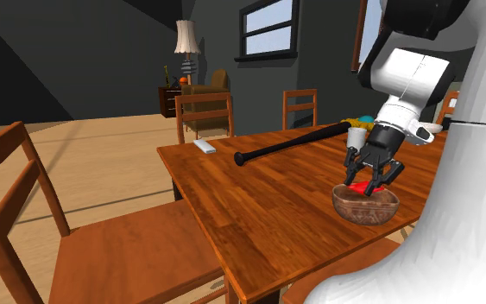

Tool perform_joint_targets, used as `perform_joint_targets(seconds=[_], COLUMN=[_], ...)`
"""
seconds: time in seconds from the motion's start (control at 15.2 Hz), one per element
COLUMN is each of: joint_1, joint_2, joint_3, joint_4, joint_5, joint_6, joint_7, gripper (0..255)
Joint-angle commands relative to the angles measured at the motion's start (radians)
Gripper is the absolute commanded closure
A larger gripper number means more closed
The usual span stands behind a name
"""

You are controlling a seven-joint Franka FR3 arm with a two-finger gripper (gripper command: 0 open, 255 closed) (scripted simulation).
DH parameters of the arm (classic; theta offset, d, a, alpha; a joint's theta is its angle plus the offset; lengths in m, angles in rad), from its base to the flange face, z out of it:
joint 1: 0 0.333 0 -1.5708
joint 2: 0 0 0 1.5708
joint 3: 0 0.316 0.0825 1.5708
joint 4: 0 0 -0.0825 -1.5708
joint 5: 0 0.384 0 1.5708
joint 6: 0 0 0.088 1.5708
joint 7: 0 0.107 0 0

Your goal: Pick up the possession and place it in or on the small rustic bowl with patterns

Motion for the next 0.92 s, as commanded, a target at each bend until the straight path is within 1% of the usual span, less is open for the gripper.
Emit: perform_joint_targets(seconds=[0.0, 0.07, 0.59, 0.66, 0.86], joint_1=[0.001, 0.002, 0.001, 0.001, 0.001], joint_2=[0.009, 0.014, 0.014, 0.014, 0.014], joint_3=[0.0, 0.001, 0.001, 0.0, 0.0], joint_4=[-0.016, -0.026, -0.026, -0.026, -0.025], joint_5=[0.0, 0.0, 0.0, 0.0, -0.001], joint_6=[0.024, 0.039, 0.039, 0.04, 0.038], joint_7=[-0.006, -0.01, -0.01, -0.011, -0.011], gripper=[255, 255, 255, 0, 0])
